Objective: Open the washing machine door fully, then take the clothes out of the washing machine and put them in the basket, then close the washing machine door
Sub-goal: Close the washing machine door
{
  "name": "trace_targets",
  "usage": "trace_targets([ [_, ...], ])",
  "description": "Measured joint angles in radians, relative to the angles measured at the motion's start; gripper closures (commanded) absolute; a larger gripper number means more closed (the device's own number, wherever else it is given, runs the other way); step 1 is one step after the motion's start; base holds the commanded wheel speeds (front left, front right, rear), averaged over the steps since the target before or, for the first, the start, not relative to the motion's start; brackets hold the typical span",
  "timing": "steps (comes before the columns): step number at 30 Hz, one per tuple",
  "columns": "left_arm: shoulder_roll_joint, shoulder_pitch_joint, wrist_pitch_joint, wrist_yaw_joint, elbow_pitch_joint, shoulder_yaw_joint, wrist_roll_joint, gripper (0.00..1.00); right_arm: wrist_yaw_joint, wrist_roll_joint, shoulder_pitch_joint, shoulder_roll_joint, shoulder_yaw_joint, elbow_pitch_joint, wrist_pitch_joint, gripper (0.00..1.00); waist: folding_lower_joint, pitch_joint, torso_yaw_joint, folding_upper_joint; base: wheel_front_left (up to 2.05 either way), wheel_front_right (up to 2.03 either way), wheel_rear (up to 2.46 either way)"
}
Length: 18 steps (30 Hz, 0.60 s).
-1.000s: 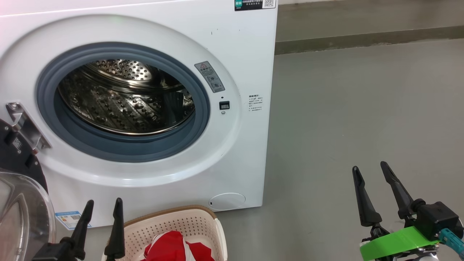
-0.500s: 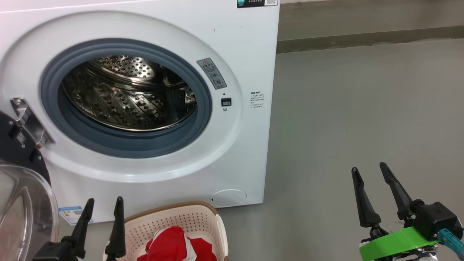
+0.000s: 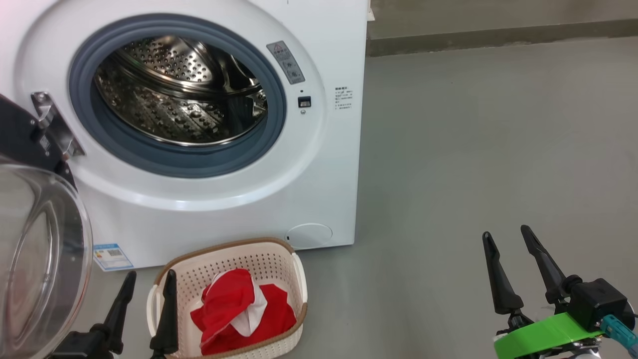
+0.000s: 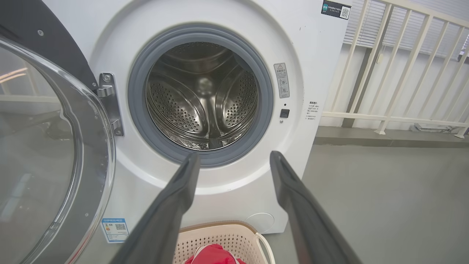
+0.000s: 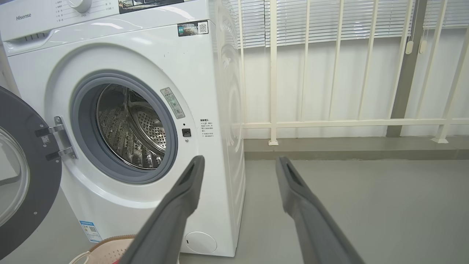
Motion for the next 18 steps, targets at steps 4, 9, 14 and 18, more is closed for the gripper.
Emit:
trace_targets([
  [4, 0.000, 0.000, 0.000, 0.000, -0.001, 0.000, 0.001, 0.00, 0.000, 0.000, 0.000, -0.002, 0.000, 0.002, 0.000, 0.00, 0.0000, 0.002, 0.002, 0.0000, -1.00, 1.00, 0.00],
  [9, 0.000, 0.000, 0.000, 0.000, -0.001, 0.000, 0.001, 0.00, 0.000, 0.000, 0.000, -0.002, 0.000, 0.003, 0.000, 0.00, 0.0000, 0.003, 0.005, 0.0000, -0.38, 0.38, 0.00],
  [14, 0.000, 0.000, 0.000, 0.003, -0.001, 0.001, 0.001, 0.00, 0.000, 0.000, 0.000, -0.002, 0.000, 0.003, 0.000, 0.00, 0.0000, 0.002, 0.007, 0.0000, 0.00, 0.00, 0.00],
  [18, 0.000, 0.000, 0.000, 0.008, 0.000, 0.000, 0.002, 0.00, 0.000, 0.000, 0.000, -0.002, -0.002, 0.002, 0.000, 0.00, 0.0000, 0.003, 0.012, 0.0000, 0.00, 0.00, 0.00],
])
